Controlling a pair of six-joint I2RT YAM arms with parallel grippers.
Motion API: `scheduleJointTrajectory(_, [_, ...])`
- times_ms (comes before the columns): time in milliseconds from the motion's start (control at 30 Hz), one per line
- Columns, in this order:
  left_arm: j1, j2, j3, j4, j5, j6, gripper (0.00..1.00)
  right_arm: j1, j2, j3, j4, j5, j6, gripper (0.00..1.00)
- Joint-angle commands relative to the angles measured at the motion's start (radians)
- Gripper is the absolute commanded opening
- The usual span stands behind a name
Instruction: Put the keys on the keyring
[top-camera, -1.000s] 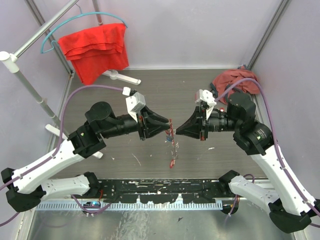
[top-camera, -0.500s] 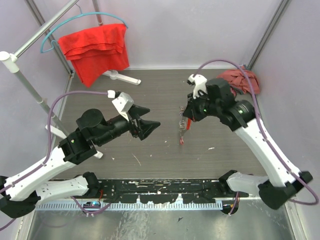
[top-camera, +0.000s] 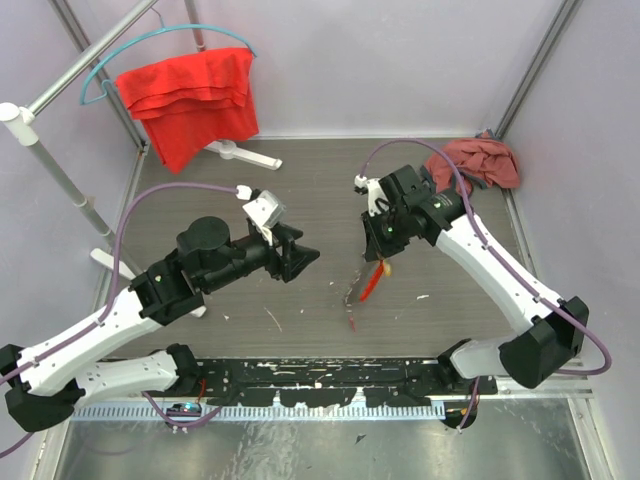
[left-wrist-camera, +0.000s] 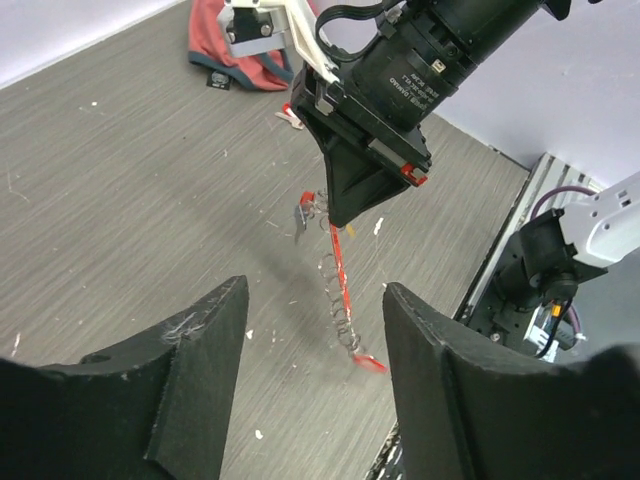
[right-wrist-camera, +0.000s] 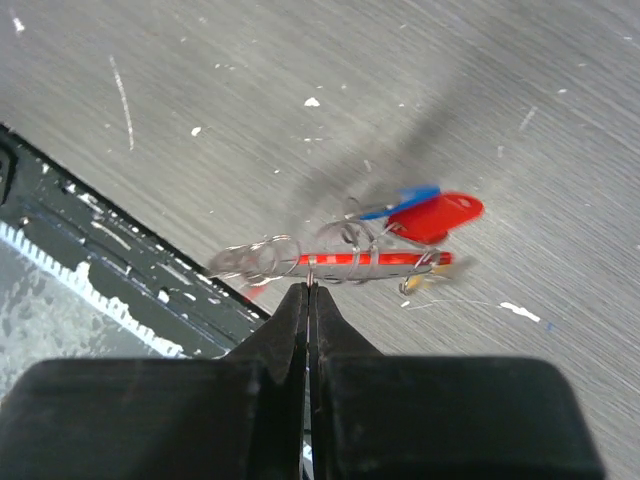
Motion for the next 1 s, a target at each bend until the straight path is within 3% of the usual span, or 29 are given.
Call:
scheduleJointTrajectory(0, [-0.001, -0.006, -0.018, -0.016, -0.004, 0.018, 0.59, 0.004, -0.085, -0.048, 0.176, -0.189, -0.027, 0.01])
scheduleJointTrajectory(100, [-0.003, -0.013, -0.032, -0.015, 0.019, 0.033, 0.5, 0.003, -0.148, -0.081, 0.265, -0.237, -0.059, 0.01])
scheduleJointTrajectory(300, [-0.002, -0.037, -0.061, 0.012, 0.129, 0.057, 0.42, 0.003, -0.271, -0.132, 0.392, -0.347, -0.117, 0.01])
scheduleJointTrajectory(600, [-0.003, -0.004, -0.048, 0.079, 0.429, 0.037, 0.28, 0.003, -0.281, -0.071, 0.411, -0.308, -0.052, 0.01])
scheduleJointTrajectory(967, [-0.003, 0.041, -0.067, 0.133, 0.318, 0.006, 0.32, 0.004, -0.215, 0.046, 0.311, -0.234, 0.044, 0.01])
